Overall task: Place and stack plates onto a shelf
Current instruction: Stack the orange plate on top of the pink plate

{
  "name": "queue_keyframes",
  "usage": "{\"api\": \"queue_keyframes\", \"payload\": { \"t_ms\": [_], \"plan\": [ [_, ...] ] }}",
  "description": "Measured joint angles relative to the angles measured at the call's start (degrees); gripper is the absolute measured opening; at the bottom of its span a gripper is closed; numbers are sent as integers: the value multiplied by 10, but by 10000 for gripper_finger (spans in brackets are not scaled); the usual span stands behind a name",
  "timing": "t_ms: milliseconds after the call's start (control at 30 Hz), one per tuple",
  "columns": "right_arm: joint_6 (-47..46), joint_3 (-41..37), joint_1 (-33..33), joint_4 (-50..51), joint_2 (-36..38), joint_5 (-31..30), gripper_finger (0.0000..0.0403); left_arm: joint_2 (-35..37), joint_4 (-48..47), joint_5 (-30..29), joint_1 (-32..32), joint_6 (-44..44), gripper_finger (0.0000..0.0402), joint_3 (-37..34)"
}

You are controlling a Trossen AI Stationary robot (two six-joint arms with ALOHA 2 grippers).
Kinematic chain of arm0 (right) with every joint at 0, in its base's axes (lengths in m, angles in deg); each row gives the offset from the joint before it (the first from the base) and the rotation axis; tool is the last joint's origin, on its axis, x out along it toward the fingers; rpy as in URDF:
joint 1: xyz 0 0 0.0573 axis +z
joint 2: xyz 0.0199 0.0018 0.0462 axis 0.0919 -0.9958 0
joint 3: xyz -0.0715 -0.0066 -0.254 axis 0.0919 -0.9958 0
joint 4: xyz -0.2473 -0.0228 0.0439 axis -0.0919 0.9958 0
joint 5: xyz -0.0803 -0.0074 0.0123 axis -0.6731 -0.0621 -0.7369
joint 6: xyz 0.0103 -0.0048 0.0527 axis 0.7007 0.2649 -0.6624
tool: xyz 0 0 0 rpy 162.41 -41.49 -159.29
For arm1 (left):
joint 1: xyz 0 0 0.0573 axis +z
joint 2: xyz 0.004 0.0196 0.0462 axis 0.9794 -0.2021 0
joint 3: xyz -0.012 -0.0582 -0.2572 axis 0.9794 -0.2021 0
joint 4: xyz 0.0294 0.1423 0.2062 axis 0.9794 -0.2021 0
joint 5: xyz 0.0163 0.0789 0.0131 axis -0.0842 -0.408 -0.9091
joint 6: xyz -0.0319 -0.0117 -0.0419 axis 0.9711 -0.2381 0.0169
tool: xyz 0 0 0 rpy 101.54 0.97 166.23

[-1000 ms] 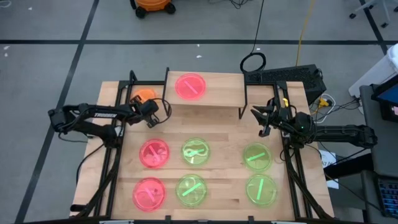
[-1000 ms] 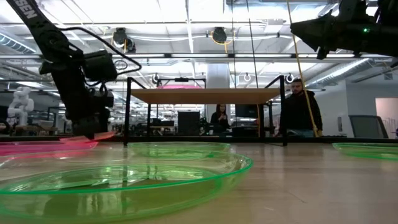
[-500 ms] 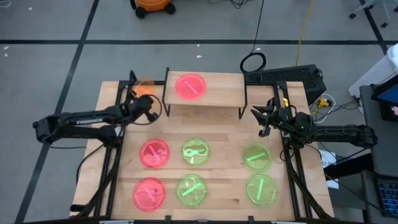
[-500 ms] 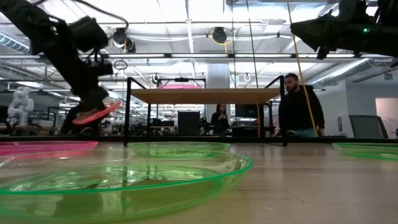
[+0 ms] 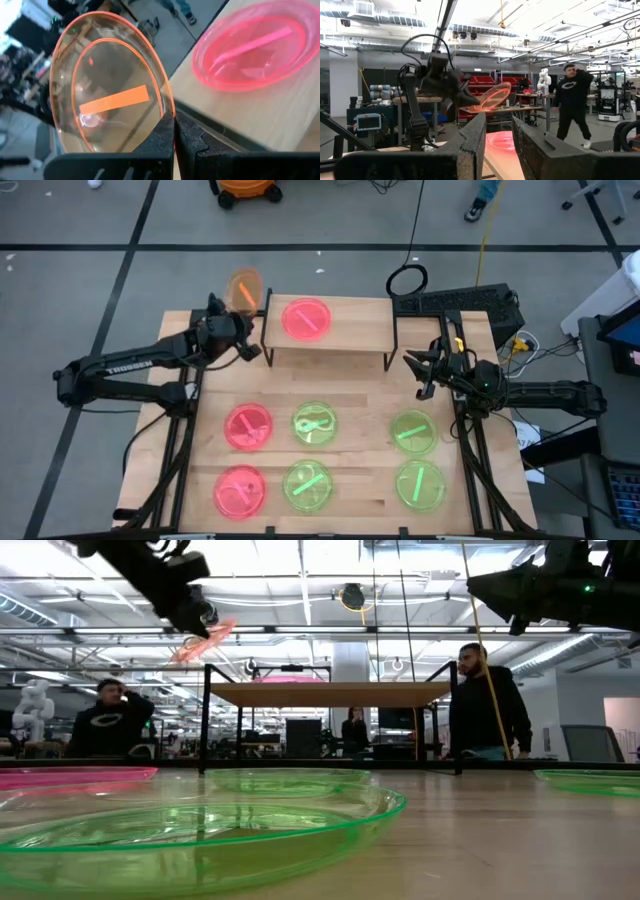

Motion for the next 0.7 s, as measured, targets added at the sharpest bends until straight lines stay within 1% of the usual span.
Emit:
{"api": "queue_keyframes", "payload": {
  "t_ms": [133, 467, 567, 700],
  "plan": [
    [0, 0, 0, 0, 0, 0, 77, -48, -2, 2, -18, -49, 0, 37],
    [0, 0, 0, 0, 0, 0, 77, -197, 1, 4, -67, -191, 0, 124],
    [0, 0, 0, 0, 0, 0, 77, -234, 4, 4, -75, -221, 0, 151],
    [0, 0, 0, 0, 0, 0, 77, -275, 11, 4, -77, -239, 0, 177]
  ]
}}
